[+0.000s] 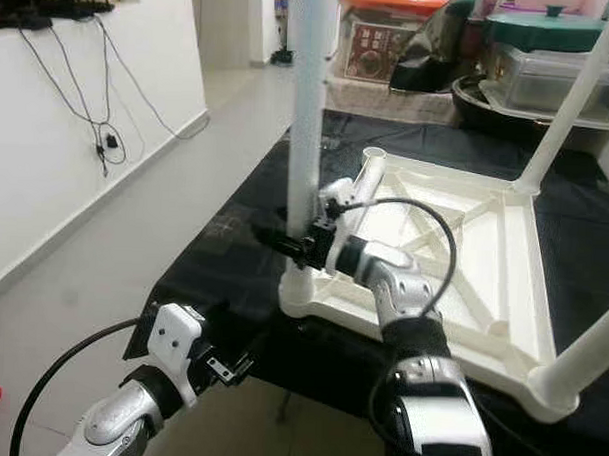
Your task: Building children table
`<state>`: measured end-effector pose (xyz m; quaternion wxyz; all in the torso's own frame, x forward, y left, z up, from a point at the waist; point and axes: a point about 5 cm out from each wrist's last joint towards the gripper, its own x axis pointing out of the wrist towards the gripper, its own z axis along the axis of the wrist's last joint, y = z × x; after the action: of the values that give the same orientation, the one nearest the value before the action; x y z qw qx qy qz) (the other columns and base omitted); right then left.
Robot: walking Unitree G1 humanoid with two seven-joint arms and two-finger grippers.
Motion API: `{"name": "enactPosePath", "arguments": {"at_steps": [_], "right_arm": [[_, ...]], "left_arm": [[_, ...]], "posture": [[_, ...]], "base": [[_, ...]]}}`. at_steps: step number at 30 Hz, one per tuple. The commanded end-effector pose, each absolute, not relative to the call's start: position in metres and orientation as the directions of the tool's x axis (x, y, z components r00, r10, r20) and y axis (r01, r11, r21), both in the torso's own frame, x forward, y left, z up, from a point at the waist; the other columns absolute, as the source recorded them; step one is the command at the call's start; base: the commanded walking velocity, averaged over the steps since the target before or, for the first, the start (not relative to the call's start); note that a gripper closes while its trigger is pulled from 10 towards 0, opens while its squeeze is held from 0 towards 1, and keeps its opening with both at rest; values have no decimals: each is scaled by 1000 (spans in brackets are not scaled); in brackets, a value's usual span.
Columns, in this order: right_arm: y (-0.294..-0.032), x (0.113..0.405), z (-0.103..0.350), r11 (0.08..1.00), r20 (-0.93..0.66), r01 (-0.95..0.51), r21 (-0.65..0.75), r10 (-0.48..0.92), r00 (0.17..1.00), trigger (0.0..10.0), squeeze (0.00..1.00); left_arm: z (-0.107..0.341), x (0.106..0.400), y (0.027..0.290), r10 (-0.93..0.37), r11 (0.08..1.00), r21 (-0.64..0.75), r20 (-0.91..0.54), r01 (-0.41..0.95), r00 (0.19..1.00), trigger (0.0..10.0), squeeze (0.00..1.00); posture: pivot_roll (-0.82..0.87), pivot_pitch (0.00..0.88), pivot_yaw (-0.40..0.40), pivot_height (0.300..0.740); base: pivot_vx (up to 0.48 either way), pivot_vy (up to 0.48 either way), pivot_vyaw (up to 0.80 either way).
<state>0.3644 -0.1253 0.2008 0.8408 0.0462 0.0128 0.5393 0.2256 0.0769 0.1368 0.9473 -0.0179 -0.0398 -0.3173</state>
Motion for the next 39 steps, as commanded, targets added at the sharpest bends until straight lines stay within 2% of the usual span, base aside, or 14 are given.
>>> {"name": "enactPosePath", "arguments": {"at_steps": [1, 2, 3, 7, 9, 10, 14, 16, 18, 19, 20, 22, 25, 39], "right_arm": [[-109, 358, 197, 261, 16, -962, 82, 965, 263, 4353, 0], [-109, 358, 197, 261, 16, -962, 82, 965, 263, 4353, 0], [-109, 357, 196, 243, 16, -966, 86, 969, 245, 0, 0], [-106, 355, 191, 278, 24, -957, 79, 960, 280, 0, 0], [-107, 358, 187, 367, 35, -927, 72, 928, 370, 0, 0], [-112, 367, 186, 528, 49, -847, 67, 846, 531, 0, 0], [-122, 377, 185, 705, 63, -705, 84, 702, 709, 0, 0], [-137, 385, 184, 848, 57, -518, 106, 515, 855, 0, 0], [-142, 386, 184, 882, 54, -459, 107, 456, 888, 0, 0], [-164, 387, 181, 981, 24, -184, 68, 183, 983, 0, 0], [-164, 387, 181, 981, 24, -184, 68, 183, 983, 0, 0], [-187, 380, 179, 989, 14, 132, 66, -133, 991, 0, 0], [-196, 362, 176, 924, 13, 367, 107, -370, 929, 0, 0], [-168, 348, 164, 795, -64, 584, 166, -582, 811, 0, 0]], "left_arm": [[135, 223, 76, -598, 799, -16, 86, 601, 797, 10000, 0], [135, 223, 76, -598, 799, -16, 86, 601, 797, 10000, 0], [135, 223, 76, -598, 799, -17, 86, 602, 797, 10000, 0], [134, 223, 76, -600, 798, -19, 84, 603, 796, 10000, 0], [134, 223, 76, -601, 797, -21, 81, 604, 795, 10000, 0], [133, 223, 76, -601, 796, -21, 79, 605, 795, 10000, 0], [133, 223, 76, -602, 796, -21, 78, 605, 795, 10000, 0], [132, 222, 76, -603, 795, -22, 75, 606, 794, 10000, 0], [132, 222, 77, -604, 795, -22, 74, 607, 794, 10000, 0], [131, 222, 77, -605, 794, -23, 72, 608, 793, 10000, 0], [131, 222, 77, -605, 794, -23, 72, 608, 793, 10000, 0], [130, 223, 76, -608, 792, -22, 69, 610, 791, 10000, 0], [130, 223, 76, -610, 790, -20, 68, 612, 790, 10000, 0], [130, 222, 76, -609, 791, -18, 68, 611, 790, 10000, 0]], "posture": [[133, 34, -47, 740], [133, 34, -47, 740], [133, 34, -47, 740], [128, 34, -42, 740], [127, 33, -42, 740], [126, 32, -40, 740], [125, 34, -37, 740], [121, 34, -37, 740], [121, 34, -37, 740], [116, 35, -36, 740], [116, 35, -36, 740], [112, 33, -35, 740], [114, 29, -34, 740], [118, 19, -40, 740]], "base": [[0, 0, 0], [0, 0, 0], [0, 0, 0], [0, 0, 0], [0, 0, 0], [0, 0, 0], [0, 0, 0], [0, 0, 0], [0, 0, 0], [0, 0, 0], [0, 0, 0], [0, 0, 0], [0, 0, 0], [0, 0, 0]]}}
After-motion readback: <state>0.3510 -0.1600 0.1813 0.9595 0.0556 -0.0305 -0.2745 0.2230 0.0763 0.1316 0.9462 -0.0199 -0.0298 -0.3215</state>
